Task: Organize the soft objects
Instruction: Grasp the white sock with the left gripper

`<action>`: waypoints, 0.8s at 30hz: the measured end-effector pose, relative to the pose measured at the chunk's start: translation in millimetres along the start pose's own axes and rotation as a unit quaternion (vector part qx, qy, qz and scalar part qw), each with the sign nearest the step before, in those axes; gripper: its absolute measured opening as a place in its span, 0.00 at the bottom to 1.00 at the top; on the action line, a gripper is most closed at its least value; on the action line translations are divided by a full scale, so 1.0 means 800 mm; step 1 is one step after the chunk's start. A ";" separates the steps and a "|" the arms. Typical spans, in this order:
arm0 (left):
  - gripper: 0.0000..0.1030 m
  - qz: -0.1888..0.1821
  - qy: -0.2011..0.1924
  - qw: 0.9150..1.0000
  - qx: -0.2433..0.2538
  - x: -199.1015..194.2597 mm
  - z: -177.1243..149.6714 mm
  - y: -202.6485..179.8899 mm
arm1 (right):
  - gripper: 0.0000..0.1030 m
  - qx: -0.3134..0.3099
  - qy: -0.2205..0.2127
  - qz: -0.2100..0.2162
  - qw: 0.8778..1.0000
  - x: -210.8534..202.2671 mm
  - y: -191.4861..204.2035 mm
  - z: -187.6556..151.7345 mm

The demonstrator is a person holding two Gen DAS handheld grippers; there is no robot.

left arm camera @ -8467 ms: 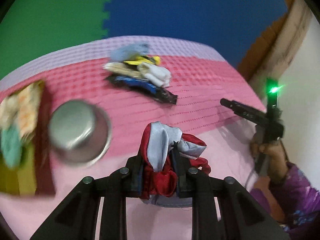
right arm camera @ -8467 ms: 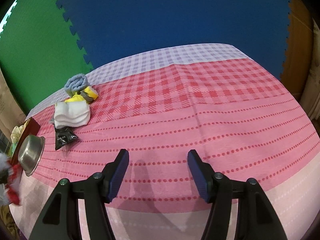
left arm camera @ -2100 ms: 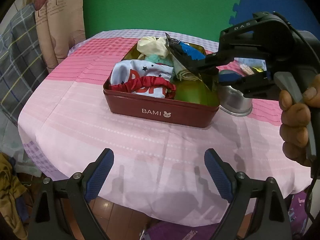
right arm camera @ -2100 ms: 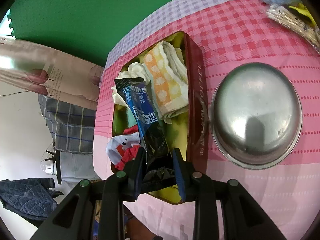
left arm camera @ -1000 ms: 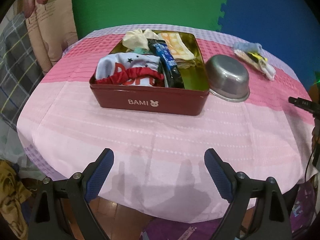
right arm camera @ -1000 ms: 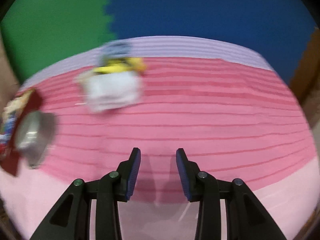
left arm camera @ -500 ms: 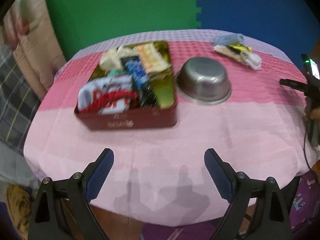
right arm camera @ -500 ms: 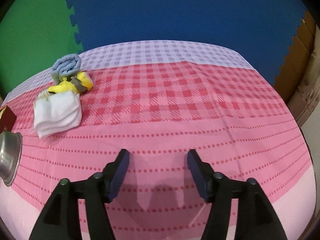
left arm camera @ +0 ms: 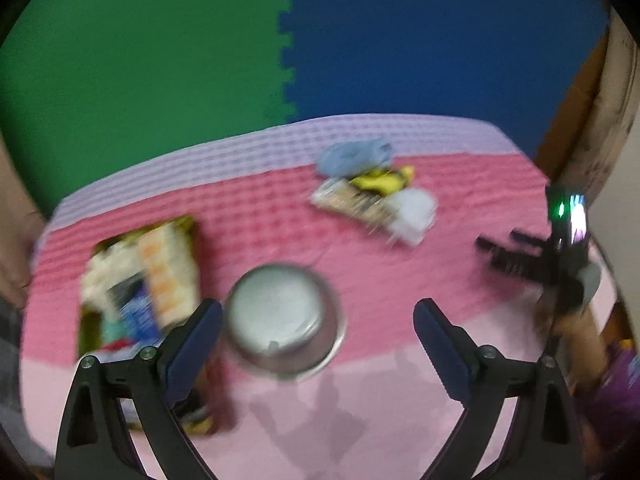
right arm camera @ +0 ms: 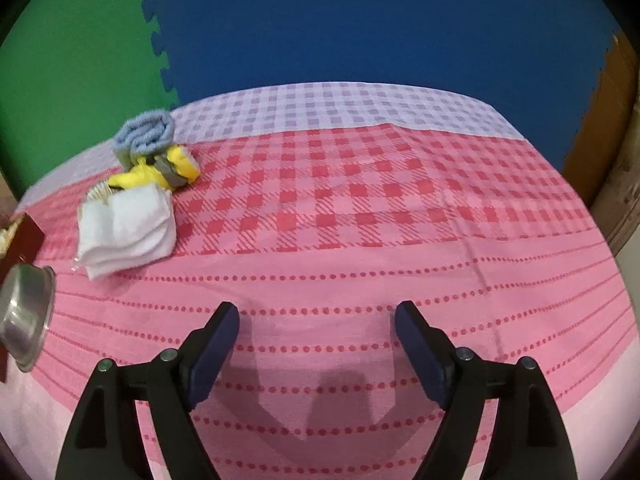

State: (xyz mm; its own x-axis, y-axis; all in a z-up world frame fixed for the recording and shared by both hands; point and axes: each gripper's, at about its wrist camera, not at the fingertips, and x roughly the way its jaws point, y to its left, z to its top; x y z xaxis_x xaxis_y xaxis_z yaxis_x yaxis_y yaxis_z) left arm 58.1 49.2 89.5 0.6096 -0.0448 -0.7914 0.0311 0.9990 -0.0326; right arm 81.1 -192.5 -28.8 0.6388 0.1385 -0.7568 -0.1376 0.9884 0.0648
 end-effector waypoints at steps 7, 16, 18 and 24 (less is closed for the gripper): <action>0.92 -0.039 0.001 0.996 0.074 0.074 0.062 -0.061 | 0.80 0.026 -0.010 0.033 0.999 -0.008 -0.010 -0.001; 0.92 -0.062 0.073 0.975 0.199 0.184 0.110 -0.103 | 0.80 0.058 -0.023 0.075 0.995 -0.016 -0.022 -0.002; 0.92 -0.068 0.086 0.974 0.200 0.200 0.115 -0.106 | 0.80 0.063 -0.025 0.081 0.994 -0.017 -0.024 -0.002; 0.37 -0.073 0.153 0.964 0.203 0.249 0.109 -0.123 | 0.80 0.076 -0.029 0.094 0.992 -0.016 -0.029 0.000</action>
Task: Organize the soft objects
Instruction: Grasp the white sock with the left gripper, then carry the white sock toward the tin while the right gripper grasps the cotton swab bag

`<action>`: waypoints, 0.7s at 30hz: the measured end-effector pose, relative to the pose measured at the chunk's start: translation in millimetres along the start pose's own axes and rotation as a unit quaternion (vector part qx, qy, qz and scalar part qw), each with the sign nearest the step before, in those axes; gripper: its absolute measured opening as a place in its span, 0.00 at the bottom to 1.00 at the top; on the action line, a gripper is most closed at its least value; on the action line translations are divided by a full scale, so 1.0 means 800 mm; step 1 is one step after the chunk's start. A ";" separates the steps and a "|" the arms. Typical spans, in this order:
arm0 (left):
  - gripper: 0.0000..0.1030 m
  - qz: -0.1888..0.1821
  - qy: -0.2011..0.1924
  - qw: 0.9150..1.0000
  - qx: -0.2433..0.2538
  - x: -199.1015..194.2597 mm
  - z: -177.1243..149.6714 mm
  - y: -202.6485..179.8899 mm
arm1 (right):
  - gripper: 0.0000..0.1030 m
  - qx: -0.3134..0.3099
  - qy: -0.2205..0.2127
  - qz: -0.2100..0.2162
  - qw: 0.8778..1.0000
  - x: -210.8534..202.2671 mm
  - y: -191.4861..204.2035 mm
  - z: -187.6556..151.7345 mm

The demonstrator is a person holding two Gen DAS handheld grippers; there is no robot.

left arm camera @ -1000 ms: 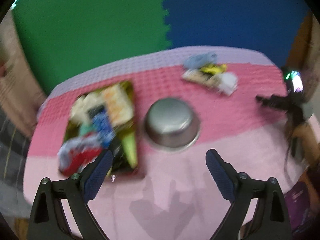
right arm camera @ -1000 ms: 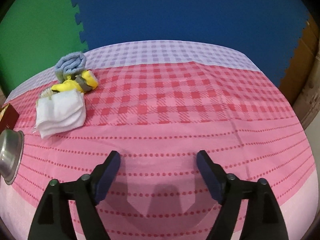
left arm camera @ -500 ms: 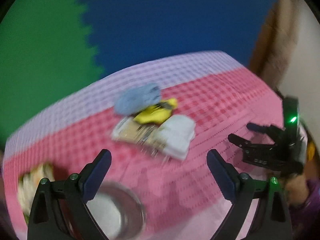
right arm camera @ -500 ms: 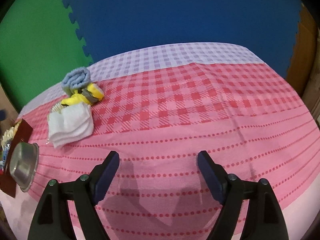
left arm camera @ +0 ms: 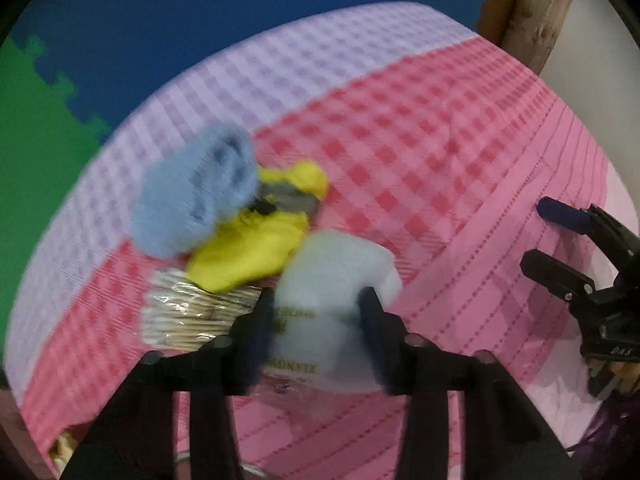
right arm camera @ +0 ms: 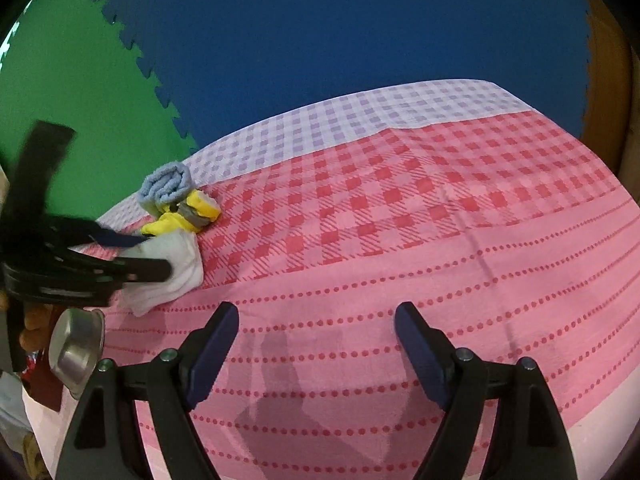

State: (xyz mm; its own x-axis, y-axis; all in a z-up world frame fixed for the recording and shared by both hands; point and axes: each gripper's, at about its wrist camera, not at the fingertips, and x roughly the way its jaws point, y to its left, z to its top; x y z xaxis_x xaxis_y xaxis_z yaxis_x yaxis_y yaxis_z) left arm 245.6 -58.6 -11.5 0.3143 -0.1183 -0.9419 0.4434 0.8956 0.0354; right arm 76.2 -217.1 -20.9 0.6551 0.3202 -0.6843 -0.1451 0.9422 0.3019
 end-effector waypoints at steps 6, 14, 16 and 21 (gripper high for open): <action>0.22 -0.003 -0.067 0.997 -0.046 -0.044 -0.019 -0.023 | 0.80 0.013 -0.003 0.009 1.000 0.000 -0.006 0.002; 0.22 -0.068 -0.129 0.975 -0.166 -0.117 -0.138 -0.046 | 0.80 0.012 -0.001 0.002 1.000 0.001 -0.002 0.002; 0.22 -0.061 -0.135 0.972 -0.182 -0.130 -0.168 -0.053 | 0.80 0.011 -0.001 0.001 1.000 0.001 -0.002 0.001; 0.22 -0.084 -0.139 0.957 -0.242 -0.156 -0.232 -0.052 | 0.80 0.002 0.003 -0.008 1.000 0.004 0.001 0.001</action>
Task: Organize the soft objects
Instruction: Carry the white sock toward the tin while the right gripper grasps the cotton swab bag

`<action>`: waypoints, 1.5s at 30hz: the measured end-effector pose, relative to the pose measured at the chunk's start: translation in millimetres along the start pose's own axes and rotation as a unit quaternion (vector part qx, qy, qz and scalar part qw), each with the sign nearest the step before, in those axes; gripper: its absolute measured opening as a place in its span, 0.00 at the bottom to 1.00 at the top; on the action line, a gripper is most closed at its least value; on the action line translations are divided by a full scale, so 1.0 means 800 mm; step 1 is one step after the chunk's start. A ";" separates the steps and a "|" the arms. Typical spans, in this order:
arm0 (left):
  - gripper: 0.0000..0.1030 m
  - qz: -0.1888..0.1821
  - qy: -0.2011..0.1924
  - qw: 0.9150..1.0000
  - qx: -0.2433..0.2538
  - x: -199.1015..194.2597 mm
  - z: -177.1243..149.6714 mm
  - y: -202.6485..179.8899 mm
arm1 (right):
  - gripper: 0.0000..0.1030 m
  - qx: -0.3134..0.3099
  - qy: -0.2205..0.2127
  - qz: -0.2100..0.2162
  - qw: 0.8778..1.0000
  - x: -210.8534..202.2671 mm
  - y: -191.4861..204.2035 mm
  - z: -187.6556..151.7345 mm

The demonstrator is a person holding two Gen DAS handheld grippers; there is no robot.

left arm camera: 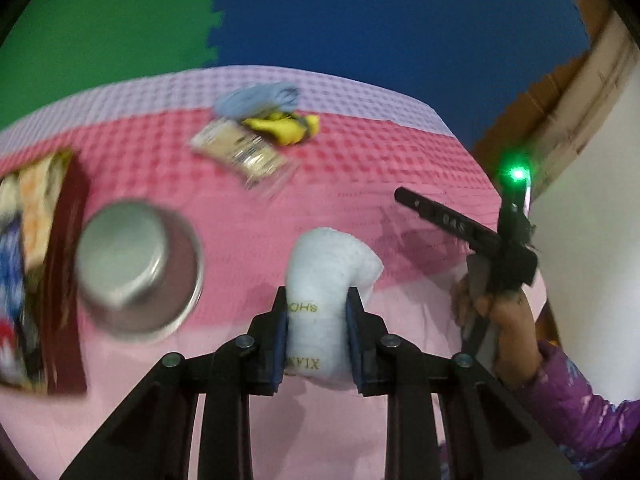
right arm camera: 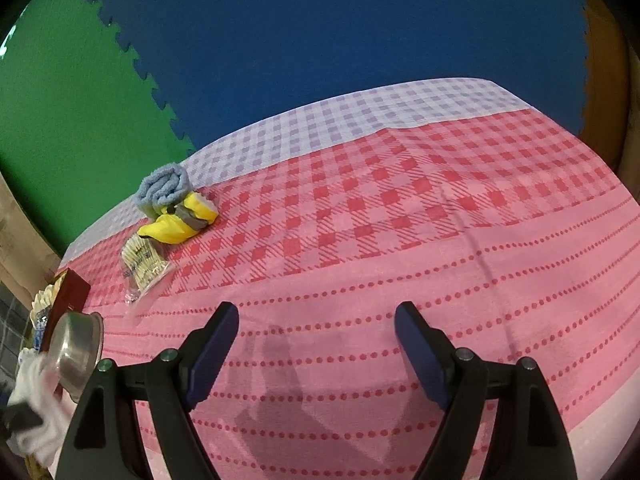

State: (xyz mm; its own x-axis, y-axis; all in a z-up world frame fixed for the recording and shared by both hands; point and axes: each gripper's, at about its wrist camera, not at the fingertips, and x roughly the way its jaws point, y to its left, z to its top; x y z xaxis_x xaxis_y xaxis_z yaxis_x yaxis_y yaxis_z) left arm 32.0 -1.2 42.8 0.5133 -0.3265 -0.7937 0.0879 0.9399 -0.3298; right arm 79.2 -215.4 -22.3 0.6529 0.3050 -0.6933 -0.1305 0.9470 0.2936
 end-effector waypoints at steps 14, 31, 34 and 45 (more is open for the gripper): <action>0.23 0.017 -0.069 0.992 -0.101 -0.116 -0.059 0.085 | 0.80 -0.160 0.065 0.106 0.979 0.017 0.134 0.018; 0.24 0.038 -0.099 0.983 -0.150 -0.165 -0.083 0.150 | 0.80 -0.222 0.145 0.108 0.958 0.126 0.227 0.054; 0.24 0.041 -0.101 0.982 -0.153 -0.169 -0.083 0.156 | 0.80 -0.239 0.162 0.093 0.953 0.141 0.240 0.052; 0.24 0.091 -0.127 0.980 -0.122 -0.189 -0.045 0.183 | 0.22 -0.251 0.156 0.099 0.950 0.101 0.228 0.039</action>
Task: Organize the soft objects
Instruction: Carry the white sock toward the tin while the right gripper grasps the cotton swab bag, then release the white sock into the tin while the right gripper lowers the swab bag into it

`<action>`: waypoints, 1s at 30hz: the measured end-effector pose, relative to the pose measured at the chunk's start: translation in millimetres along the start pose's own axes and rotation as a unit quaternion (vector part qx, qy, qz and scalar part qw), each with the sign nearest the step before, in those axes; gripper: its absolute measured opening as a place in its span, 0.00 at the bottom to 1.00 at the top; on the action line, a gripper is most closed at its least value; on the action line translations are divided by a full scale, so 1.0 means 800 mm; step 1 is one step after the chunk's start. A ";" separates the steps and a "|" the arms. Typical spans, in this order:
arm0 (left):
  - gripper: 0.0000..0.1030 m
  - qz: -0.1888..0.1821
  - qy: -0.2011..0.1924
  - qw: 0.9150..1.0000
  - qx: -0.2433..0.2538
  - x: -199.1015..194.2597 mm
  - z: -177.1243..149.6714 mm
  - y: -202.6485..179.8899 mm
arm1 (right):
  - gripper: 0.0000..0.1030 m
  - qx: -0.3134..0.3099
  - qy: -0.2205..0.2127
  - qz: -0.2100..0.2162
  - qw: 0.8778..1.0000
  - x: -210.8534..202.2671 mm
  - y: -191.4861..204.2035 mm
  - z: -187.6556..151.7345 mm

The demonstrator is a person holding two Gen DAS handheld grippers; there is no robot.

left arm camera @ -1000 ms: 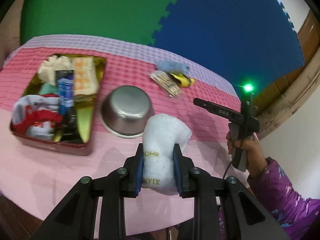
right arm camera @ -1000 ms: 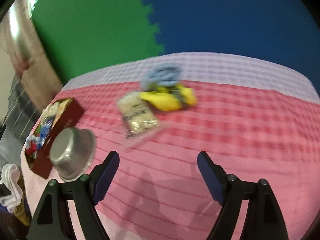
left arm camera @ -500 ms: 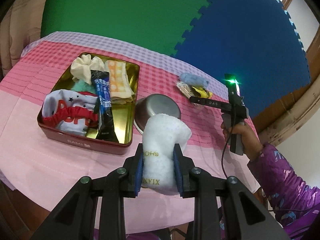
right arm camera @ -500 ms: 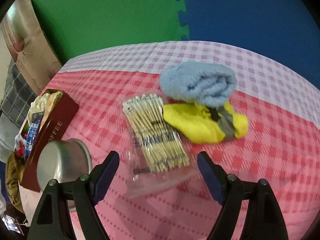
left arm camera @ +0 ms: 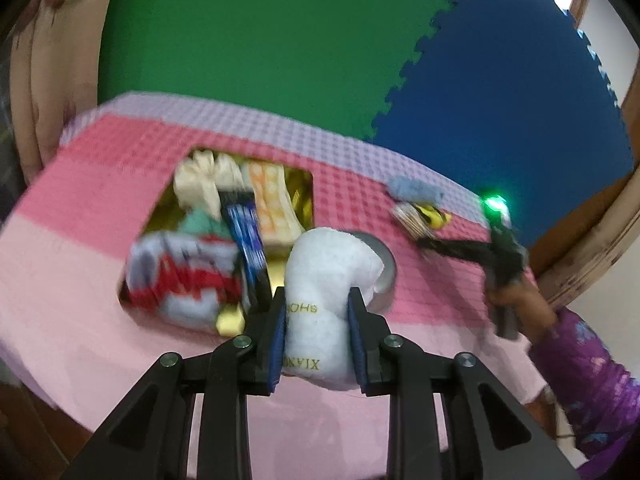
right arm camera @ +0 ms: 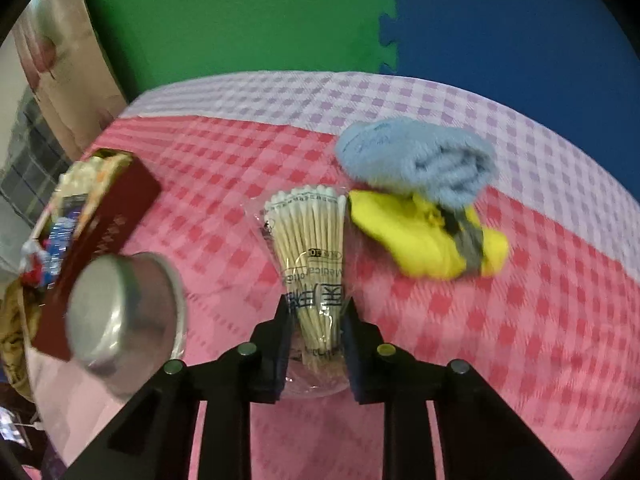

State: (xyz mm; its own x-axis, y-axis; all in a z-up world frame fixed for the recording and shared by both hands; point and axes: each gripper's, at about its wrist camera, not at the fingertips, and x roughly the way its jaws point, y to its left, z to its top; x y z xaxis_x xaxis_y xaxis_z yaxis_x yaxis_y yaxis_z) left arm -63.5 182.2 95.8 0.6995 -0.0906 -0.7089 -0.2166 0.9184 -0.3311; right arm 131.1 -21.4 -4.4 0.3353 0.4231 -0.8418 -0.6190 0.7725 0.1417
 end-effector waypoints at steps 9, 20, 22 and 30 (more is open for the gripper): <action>0.25 0.028 0.016 0.999 0.041 0.076 0.046 0.024 | 0.22 0.081 -0.050 0.079 0.992 -0.082 0.000 -0.062; 0.27 0.058 0.011 0.998 0.032 0.133 0.050 0.029 | 0.22 0.110 -0.071 0.118 0.984 -0.125 0.017 -0.076; 0.27 0.070 0.008 0.997 0.035 0.141 0.049 0.027 | 0.22 0.109 -0.073 0.119 0.984 -0.124 0.023 -0.073; 0.52 0.086 -0.001 0.996 0.034 0.143 0.043 0.023 | 0.22 0.099 -0.073 0.127 0.984 -0.126 0.049 -0.069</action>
State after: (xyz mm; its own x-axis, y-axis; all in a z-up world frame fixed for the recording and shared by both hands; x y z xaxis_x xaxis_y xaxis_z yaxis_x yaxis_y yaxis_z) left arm 35.7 202.4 30.3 0.6581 0.0706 -0.7496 -0.2864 0.9442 -0.1626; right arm 33.8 -59.8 57.3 0.2944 0.6669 -0.6845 -0.5507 0.7038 0.4488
